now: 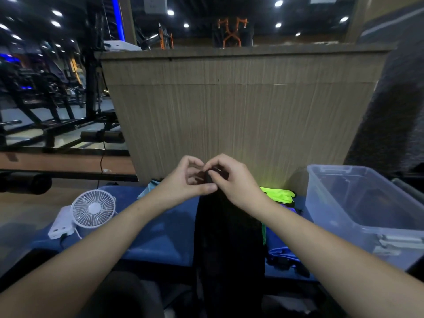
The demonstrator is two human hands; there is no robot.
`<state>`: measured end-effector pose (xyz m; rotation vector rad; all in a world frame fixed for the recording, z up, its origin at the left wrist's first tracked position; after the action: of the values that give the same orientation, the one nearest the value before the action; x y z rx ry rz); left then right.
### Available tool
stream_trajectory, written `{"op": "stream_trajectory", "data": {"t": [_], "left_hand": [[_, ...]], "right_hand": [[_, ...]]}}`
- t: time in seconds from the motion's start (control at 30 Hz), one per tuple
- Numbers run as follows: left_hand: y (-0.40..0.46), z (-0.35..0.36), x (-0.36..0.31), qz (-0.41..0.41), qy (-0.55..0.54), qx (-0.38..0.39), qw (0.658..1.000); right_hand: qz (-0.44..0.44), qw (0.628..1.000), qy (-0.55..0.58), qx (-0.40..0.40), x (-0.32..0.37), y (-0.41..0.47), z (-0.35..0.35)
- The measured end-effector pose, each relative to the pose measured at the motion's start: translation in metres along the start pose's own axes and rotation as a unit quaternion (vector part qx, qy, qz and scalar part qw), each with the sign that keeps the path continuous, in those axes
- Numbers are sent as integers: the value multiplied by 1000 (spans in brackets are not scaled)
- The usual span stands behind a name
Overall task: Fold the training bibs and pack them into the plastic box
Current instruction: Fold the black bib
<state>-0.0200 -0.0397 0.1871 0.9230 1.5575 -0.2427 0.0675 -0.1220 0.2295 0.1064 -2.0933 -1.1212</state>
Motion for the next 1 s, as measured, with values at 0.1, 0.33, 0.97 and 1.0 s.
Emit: {"op": "stream_trajectory", "data": {"t": [0.1, 0.33, 0.97, 1.0], "left_hand": [[-4, 4, -8, 19, 85, -2, 996], [-13, 19, -11, 26, 93, 28, 995], [-16, 5, -30, 33, 7, -15, 999], [-17, 8, -31, 39, 5, -8, 999]], "right_hand": [[6, 1000, 21, 9, 3, -4, -2], [55, 994, 91, 18, 3, -5, -15], [163, 981, 100, -1, -27, -36, -29], [160, 982, 96, -6, -26, -35, -29]]}}
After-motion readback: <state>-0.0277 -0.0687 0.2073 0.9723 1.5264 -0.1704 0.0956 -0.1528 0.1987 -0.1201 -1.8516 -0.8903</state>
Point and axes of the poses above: each hand's wrist, its own y-axis towards the middle knuckle, its own z-axis out of the palm, x = y × z, the point moved 10 cm from there along y, towards the middle knuckle, and after that the axes turned 11 degrees about -x, right-handed, at the moved point
